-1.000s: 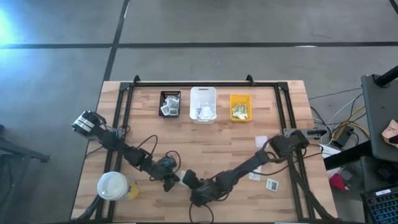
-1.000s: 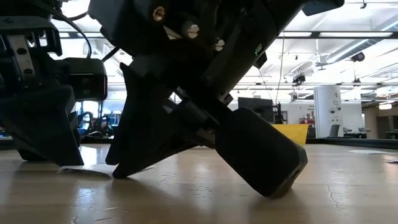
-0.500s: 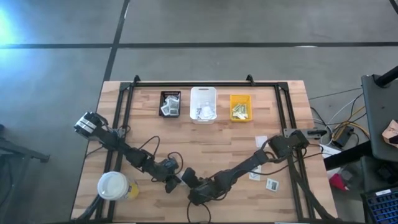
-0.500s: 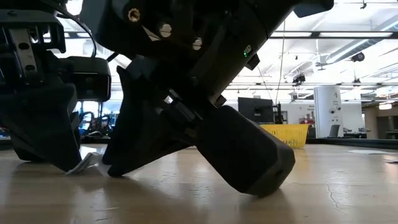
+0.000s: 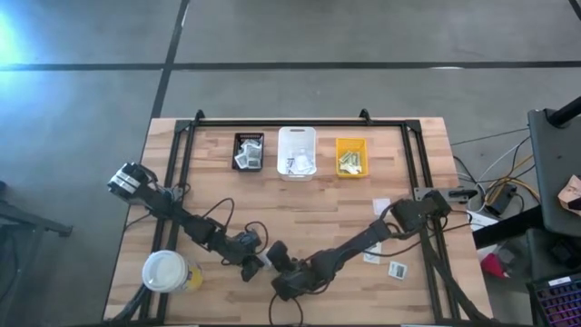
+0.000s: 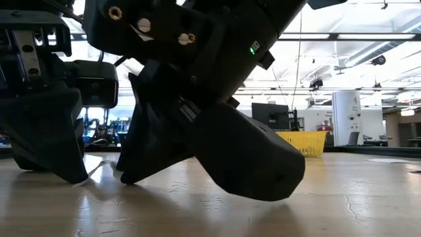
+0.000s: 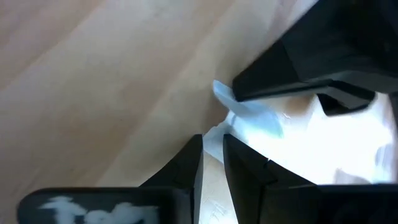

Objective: Pick & Place First Aid Supplies
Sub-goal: Put the blue bandage into the white bin

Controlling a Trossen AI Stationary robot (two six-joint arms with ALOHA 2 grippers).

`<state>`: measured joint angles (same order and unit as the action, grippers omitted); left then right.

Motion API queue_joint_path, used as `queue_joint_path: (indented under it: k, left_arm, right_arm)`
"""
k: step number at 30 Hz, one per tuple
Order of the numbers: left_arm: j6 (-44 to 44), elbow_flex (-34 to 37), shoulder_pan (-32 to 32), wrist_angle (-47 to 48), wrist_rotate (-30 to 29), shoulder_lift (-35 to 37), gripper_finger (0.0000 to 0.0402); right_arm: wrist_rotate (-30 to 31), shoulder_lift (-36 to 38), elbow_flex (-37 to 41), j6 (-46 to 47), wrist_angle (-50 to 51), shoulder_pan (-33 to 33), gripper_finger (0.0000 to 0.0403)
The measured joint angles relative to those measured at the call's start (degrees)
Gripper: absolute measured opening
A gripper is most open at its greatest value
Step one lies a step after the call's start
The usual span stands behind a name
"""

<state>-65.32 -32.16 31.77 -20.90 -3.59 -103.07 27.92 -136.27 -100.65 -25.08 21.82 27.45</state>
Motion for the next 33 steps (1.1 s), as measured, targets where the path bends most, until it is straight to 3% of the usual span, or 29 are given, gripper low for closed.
queue_joint_path:
  k: [6,18,33]
  left_arm:
    - [-0.1,0.0,-0.2,0.4,0.2,0.0,0.0]
    - [-0.1,0.0,-0.2,0.3,0.1,0.0,0.0]
    - [0.9,0.2,-0.2,-0.6,0.7,0.0,0.0]
  right_arm:
    - [5.8,1.0,-0.2,2.5,1.9,0.8,0.0061]
    - [6.8,1.5,-0.2,2.2,3.0,1.1,0.0061]
    - [6.7,-0.4,0.2,-6.4,-1.4,0.7,0.0061]
